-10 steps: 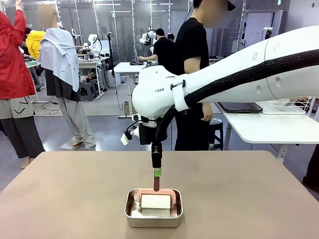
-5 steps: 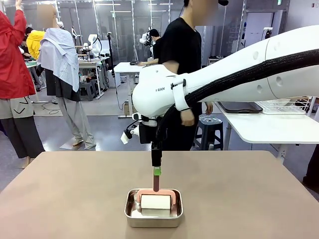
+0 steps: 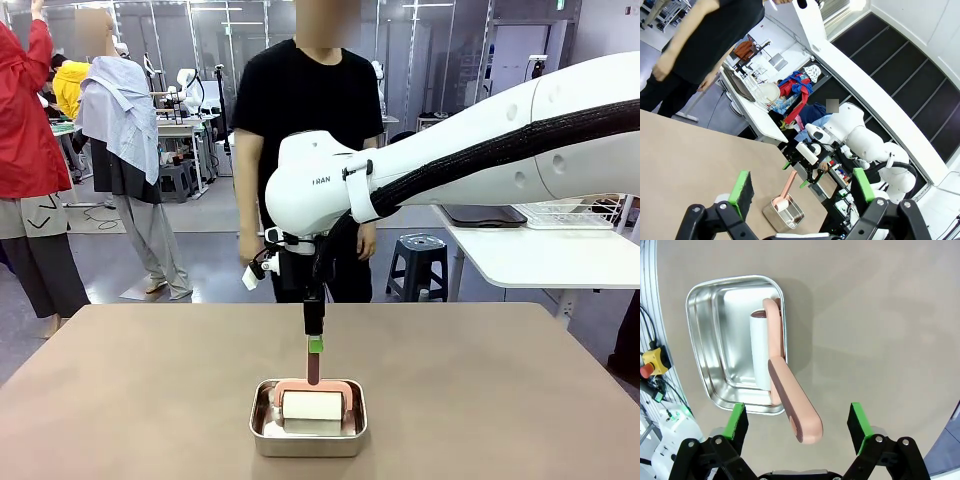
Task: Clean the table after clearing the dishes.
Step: Place the Lint Roller back on top of the Airtight Container.
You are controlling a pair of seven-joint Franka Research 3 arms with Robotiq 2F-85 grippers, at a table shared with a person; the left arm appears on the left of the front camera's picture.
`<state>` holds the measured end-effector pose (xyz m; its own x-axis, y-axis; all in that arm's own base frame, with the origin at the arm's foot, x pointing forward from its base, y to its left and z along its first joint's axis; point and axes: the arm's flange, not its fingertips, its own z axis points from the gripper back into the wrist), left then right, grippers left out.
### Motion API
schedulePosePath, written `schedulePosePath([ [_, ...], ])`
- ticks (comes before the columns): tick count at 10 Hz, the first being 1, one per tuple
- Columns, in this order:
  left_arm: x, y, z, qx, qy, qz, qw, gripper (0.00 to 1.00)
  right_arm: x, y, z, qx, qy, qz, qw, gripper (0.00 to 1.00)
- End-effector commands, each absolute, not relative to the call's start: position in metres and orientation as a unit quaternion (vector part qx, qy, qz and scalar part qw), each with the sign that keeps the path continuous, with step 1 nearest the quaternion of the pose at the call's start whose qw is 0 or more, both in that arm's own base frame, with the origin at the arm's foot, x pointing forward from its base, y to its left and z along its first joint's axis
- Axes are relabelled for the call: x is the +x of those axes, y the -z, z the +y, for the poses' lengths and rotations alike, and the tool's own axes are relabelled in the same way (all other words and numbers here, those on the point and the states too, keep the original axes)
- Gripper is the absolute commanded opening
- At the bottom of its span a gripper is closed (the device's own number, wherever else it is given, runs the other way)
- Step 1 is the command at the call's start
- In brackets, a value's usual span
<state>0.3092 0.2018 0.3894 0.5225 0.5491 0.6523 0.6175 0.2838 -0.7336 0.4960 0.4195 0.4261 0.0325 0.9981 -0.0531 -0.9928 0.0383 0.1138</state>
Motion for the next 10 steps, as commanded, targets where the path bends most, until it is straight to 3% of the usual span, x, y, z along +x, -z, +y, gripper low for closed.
schedulePosePath([
  [1,0.305,-0.391,0.202,-0.6,0.03,-0.488,0.633,1.0,0.495,-0.427,0.42,0.022,-0.694,0.059,0.717,1.0],
  [7,0.305,-0.391,0.202,-0.6,0.03,-0.488,0.633,1.0,0.496,-0.426,0.42,0.023,-0.693,0.059,0.718,1.0],
  [10,0.305,-0.391,0.202,-0.6,0.03,-0.488,0.633,1.0,0.507,-0.507,0.299,0.255,-0.534,-0.083,0.802,1.0],
])
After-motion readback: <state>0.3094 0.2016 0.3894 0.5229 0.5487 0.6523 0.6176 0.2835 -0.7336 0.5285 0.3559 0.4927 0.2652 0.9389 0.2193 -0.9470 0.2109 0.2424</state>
